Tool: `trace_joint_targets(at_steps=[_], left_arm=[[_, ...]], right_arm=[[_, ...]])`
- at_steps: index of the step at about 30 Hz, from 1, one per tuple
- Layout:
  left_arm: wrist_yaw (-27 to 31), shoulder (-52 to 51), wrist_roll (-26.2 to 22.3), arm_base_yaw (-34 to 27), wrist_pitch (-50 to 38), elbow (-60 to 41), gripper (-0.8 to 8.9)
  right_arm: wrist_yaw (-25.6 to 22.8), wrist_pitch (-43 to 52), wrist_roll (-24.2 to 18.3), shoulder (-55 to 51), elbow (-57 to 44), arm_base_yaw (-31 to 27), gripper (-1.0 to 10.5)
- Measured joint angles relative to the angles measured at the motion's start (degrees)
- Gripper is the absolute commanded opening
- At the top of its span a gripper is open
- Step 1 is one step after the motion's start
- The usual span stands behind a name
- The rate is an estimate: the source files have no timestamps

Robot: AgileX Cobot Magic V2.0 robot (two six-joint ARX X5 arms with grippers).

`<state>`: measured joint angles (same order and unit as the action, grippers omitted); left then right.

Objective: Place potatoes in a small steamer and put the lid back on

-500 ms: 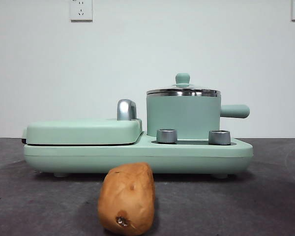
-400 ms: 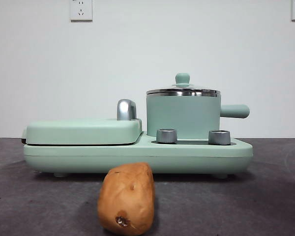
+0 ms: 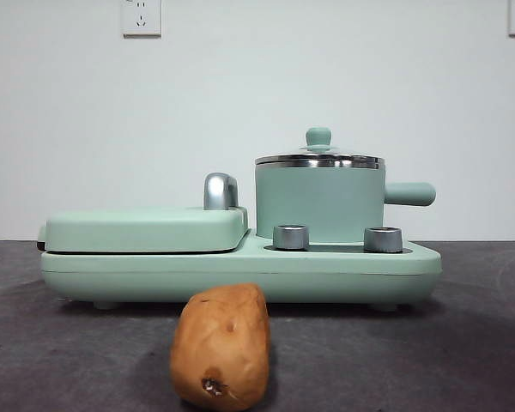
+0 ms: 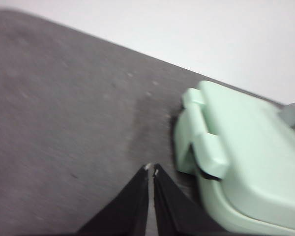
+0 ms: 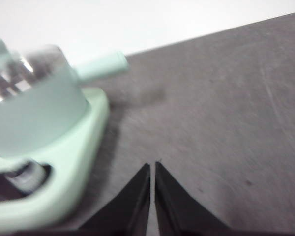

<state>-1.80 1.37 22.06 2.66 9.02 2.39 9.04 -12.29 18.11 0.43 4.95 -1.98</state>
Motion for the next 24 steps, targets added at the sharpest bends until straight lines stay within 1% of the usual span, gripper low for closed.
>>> trace_joint_targets(at_steps=[4,7,11,15,20,24], left_arm=[[-3.0,2.7,5.3,0.0,0.1,4.0,0.14],[-6.6,5.3,6.6,0.0,-0.1,8.0,0.14],[-11.6,11.2,7.4,0.0,2.4,14.5,0.14],[-16.2,17.9,7.3,0.0,5.3,21.8,0.14],[-21.2,26.3,7.3,0.0,5.7,32.3,0.14],[-25.7,32.2,6.3,0.0,6.4,40.4,0.14]], right_arm=[[1.0,-3.0,3.5,1.0,6.9,0.0,0.1],[2.1,-7.7,4.6,3.2,12.3,0.0,0.1],[6.1,-13.1,4.6,7.6,20.2,0.0,0.1],[11.9,-17.9,3.3,12.6,27.8,0.0,0.1],[19.1,-24.0,-0.3,19.0,36.6,0.0,0.1],[24.7,-25.6,-3.1,23.4,43.0,0.0,0.1]])
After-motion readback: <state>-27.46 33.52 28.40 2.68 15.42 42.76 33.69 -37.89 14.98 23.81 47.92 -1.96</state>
